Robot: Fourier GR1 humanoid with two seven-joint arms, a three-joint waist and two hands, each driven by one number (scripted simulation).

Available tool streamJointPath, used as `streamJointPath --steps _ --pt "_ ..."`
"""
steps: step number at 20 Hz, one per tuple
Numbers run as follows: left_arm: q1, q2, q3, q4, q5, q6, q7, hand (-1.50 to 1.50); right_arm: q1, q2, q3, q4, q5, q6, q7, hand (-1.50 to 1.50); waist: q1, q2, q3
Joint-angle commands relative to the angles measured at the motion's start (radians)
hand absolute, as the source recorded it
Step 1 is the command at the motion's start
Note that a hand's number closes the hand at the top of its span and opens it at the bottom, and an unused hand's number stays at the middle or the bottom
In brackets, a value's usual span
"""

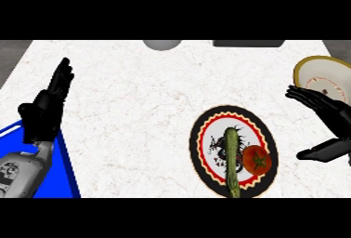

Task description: Pick the squash from the plate and place it in the bowl

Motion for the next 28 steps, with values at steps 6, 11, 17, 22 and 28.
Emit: streamJointPath --steps 6,11,17,22,28 --pt "0.013 -0.01 0.003 -0.043 -0.021 0.002 0.045 0.0 -0.154 -0.094 0.16 -0.116 0.27 0.004 0.097 -1.5 0.0 -0.004 -0.004" --pt "0.041 0.0 0.025 -0.075 -0.039 -0.011 0.065 0.0 -0.139 -0.063 0.229 -0.232 0.337 0.045 0.175 -1.5 -0.01 -0.006 -0.003" --pt "0.088 -0.026 0.043 -0.111 -0.056 -0.03 0.057 0.0 -0.104 -0.023 0.278 -0.328 0.404 0.111 0.241 -1.5 -0.012 -0.007 -0.003" --pt "0.064 -0.064 0.058 -0.055 -0.082 -0.035 0.033 0.0 -0.136 0.07 0.327 -0.39 0.473 0.131 0.432 -1.5 -0.015 -0.006 -0.004" --pt "0.06 -0.091 0.09 -0.018 -0.103 -0.067 0.002 0.0 -0.095 0.086 0.34 -0.38 0.616 0.142 0.464 -1.5 -0.017 -0.004 -0.003"
